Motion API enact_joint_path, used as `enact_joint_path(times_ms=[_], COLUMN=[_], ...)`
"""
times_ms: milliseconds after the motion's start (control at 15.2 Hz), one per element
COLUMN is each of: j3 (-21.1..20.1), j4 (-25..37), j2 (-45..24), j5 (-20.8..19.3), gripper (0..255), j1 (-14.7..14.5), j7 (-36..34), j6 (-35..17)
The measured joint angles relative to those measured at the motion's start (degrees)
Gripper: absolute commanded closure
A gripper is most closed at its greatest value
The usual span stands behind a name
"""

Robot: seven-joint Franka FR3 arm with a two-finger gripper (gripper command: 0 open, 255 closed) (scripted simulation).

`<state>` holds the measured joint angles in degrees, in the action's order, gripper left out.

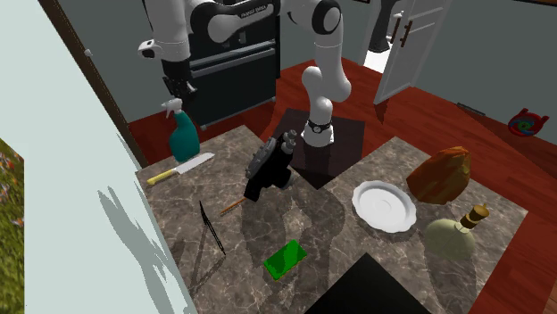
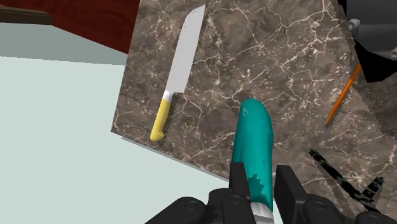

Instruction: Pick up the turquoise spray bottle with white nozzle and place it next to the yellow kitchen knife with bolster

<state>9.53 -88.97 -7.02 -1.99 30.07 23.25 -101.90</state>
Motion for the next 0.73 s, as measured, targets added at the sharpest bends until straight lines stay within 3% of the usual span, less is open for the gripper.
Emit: enact_joint_path(times_ms=[726], j3=[0.05], j4=[-9.14], j2=[0.45], j5=[-0.16], gripper=[255], j1=[0.05], j7=[-0.23], j6=[-8.71])
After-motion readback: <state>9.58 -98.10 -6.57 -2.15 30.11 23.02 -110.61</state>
